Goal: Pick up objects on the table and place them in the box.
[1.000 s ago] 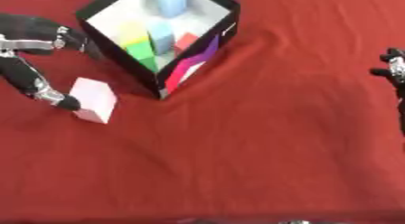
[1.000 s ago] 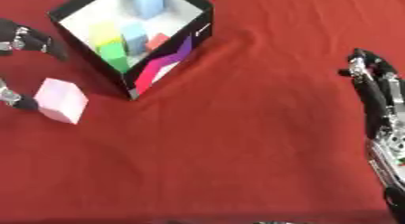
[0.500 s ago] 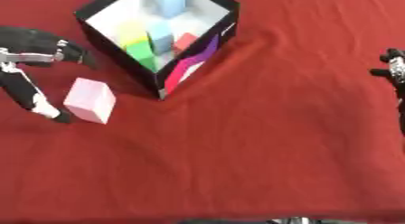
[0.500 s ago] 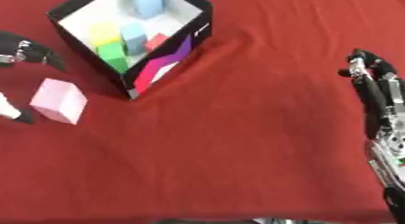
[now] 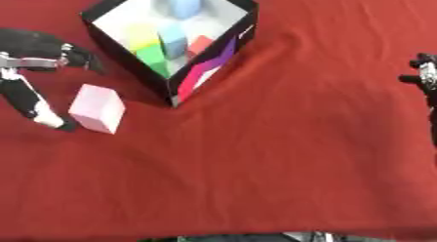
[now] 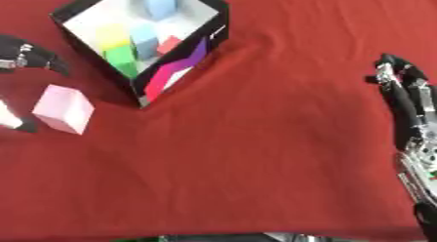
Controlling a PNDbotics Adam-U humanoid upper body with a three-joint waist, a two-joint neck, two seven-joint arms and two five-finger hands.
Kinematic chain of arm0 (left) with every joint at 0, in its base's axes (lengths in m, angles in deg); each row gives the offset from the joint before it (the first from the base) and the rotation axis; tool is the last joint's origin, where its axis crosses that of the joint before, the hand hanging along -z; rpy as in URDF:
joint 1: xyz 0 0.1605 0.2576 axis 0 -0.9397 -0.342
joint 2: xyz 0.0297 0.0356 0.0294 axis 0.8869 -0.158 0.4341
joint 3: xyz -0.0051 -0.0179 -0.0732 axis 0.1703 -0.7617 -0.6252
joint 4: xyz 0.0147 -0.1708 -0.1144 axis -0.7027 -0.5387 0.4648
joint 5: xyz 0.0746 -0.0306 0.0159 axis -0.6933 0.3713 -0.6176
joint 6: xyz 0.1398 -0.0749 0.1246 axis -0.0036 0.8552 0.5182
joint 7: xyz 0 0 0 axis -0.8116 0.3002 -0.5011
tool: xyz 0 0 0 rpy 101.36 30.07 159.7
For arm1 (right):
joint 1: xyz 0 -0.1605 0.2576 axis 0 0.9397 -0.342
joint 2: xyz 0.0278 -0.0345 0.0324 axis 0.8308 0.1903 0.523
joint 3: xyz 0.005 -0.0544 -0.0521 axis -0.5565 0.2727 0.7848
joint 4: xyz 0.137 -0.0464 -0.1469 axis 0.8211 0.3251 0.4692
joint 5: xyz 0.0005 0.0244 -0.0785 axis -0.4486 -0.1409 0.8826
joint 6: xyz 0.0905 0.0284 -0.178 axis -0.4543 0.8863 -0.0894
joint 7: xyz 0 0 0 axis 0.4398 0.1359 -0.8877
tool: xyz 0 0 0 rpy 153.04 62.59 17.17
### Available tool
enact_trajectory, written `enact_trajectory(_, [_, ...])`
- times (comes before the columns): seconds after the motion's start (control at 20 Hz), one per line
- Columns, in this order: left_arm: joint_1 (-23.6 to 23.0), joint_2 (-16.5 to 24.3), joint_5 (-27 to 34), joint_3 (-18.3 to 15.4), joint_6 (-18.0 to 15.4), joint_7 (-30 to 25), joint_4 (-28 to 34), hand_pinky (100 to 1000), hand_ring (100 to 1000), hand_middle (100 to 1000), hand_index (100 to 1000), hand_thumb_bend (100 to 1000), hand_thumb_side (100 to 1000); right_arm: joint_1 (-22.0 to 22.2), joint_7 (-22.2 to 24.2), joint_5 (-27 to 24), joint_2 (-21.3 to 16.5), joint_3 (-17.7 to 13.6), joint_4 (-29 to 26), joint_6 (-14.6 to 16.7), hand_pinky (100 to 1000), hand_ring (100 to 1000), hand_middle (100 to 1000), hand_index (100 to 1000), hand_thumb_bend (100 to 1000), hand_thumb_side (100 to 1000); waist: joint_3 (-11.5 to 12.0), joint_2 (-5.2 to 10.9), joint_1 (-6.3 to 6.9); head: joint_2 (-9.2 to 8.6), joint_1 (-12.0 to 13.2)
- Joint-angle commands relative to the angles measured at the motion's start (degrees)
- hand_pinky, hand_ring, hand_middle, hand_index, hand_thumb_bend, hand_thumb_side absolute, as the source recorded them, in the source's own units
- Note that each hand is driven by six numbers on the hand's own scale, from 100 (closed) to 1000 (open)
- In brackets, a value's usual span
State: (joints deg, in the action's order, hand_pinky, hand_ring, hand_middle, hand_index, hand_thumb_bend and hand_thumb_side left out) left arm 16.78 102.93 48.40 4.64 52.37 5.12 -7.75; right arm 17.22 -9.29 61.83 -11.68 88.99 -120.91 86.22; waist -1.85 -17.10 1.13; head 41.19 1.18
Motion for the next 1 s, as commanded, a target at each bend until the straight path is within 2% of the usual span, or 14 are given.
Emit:
enact_trajectory(0.05, [0.91,1.82,-1.85,-0.30,-14.80,-15.23,-0.45,919,908,854,937,701,578,-0.45,0.36,0.41,-0.96,-0.35,-0.38,0.22,1000,723,774,820,100,592,-0.08,0.85,-0.04,-0.69,0.08])
enact_trajectory(0.4, [1.45,0.58,-3.07,-0.10,-14.40,-15.23,-1.84,913,907,853,938,684,613,-0.44,0.37,0.43,-0.78,-0.38,-0.26,0.19,1000,723,774,820,100,594,-0.11,0.76,-0.14,-0.67,0.06])
enact_trajectory(0.7, [1.62,-0.01,-3.46,0.54,-14.09,-15.23,-2.29,907,903,848,922,719,603,-0.45,0.40,0.45,-0.66,-0.40,-0.15,0.24,1000,723,775,820,100,595,-0.22,0.74,-0.15,-0.71,0.03])
enact_trajectory(1.0, [1.66,-0.53,-5.05,1.49,-14.73,-15.23,-3.67,903,900,845,916,706,580,-0.45,0.35,0.45,-0.45,-0.43,-0.02,0.28,1000,724,775,820,100,597,-0.30,0.60,-0.19,-0.64,0.05])
